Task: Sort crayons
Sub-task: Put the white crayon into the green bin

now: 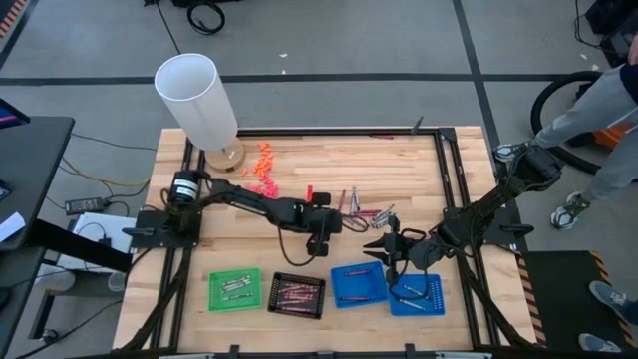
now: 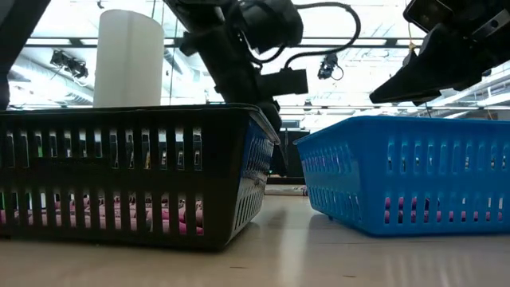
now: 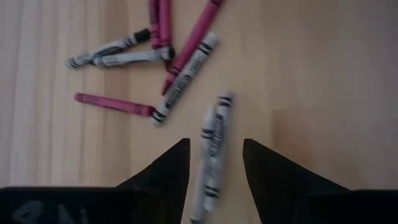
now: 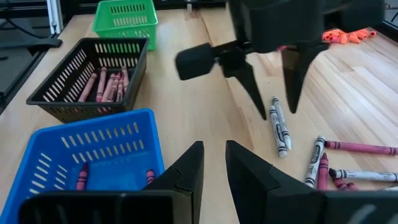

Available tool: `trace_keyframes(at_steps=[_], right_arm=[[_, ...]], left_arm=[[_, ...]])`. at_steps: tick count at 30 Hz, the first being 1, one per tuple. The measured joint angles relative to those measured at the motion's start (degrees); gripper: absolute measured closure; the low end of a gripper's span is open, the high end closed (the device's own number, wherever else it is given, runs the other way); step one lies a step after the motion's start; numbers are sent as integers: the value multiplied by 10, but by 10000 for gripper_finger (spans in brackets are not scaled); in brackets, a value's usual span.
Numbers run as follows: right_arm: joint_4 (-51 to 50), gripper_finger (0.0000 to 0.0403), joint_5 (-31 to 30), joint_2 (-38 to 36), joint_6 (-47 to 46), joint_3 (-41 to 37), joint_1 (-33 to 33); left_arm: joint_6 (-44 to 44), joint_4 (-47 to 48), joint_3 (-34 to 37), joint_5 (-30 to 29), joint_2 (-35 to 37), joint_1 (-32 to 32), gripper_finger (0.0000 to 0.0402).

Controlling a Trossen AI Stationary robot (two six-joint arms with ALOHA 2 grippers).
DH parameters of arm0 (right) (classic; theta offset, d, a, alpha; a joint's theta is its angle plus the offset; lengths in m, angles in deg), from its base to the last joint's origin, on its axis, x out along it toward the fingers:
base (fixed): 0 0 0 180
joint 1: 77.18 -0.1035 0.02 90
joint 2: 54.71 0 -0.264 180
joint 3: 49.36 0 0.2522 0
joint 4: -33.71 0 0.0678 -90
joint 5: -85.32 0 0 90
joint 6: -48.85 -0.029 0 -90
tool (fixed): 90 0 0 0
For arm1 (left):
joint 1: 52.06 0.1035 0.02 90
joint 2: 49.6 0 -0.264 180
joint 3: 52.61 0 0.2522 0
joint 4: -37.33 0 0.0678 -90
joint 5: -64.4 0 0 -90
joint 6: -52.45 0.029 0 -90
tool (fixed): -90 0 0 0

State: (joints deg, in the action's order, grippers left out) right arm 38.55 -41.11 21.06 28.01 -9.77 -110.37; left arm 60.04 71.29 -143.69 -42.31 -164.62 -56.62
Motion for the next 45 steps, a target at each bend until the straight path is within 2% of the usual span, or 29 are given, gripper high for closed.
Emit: trace_keyframes(at_steps=[8,12,34,39,45], right_arm=[[-9,325,-2,0,-3,0,0],[-13,325,-2,0,-4,0,0],[-6,325,-2,0,-4,0,0],[-6,325,-2,0,-4,0,0],[-3,325,-2,0,-4,0,0]], left_arm=[[14,-25,0,4,-5,33,242],[22,-19,0,59,-6,45,242],[30,0,-1,66,-31,51,243],[32,34,-3,76,-30,58,272],[25,51,-3,116,-29,70,344]])
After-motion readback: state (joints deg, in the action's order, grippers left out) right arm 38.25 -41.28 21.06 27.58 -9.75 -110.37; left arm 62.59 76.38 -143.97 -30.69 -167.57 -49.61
